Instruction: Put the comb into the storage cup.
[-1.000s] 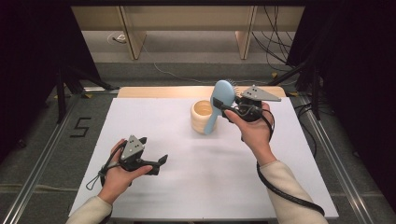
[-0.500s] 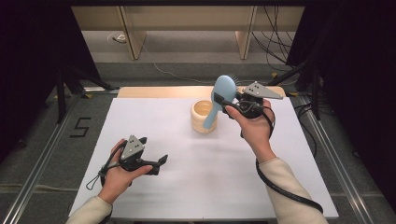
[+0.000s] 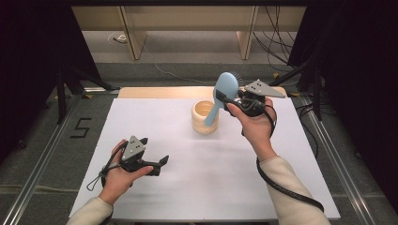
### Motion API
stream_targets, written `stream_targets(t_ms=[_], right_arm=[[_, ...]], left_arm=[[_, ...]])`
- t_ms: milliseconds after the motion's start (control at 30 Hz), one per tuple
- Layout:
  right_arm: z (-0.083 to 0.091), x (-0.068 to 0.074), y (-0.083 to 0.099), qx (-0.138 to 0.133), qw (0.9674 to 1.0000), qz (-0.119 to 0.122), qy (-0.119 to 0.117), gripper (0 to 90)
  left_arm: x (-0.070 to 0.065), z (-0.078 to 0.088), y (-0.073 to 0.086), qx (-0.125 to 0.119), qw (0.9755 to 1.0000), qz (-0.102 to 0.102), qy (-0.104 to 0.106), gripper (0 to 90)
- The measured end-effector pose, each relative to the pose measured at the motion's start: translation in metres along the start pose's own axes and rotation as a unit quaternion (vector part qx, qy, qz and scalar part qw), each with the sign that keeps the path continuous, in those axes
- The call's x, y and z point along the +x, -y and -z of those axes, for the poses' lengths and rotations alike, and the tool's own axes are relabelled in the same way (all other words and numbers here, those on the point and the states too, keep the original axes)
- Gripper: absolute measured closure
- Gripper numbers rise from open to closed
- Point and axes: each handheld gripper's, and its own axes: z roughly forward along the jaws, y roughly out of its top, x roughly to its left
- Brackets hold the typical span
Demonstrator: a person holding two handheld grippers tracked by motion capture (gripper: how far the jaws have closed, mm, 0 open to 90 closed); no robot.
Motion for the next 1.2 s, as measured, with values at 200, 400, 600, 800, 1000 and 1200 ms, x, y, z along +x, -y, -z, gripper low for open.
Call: stream_targets(t_ms=[200,400,600,800,1000,1200], right_arm=[[-0.003,-0.001,-0.003,-0.004,1.0000,0.001,0.003,51.6],[-0.005,-0.002,-0.004,-0.006,1.0000,-0.002,0.006,51.6],[-0.008,-0.003,-0.006,-0.010,0.9999,-0.007,0.008,51.6],[-0.011,-0.004,-0.006,-0.009,0.9999,-0.008,0.010,51.6],[-0.013,-0.006,-0.007,-0.010,0.9998,-0.009,0.014,51.5],[-0.015,-0.008,-0.008,-0.010,0.9998,-0.008,0.016,51.3]], left_arm=[[0.000,0.000,0.000,0.000,1.0000,-0.001,0.001,0.0],[0.000,0.000,0.000,-0.001,1.0000,-0.001,0.000,0.0],[-0.001,0.000,0.000,-0.002,1.0000,0.000,0.001,0.0],[-0.001,0.000,0.000,-0.003,1.0000,0.001,0.001,0.0],[0.000,0.000,-0.001,-0.003,1.0000,0.001,0.002,0.0],[0.000,0.000,-0.001,-0.004,1.0000,0.001,0.002,0.0]])
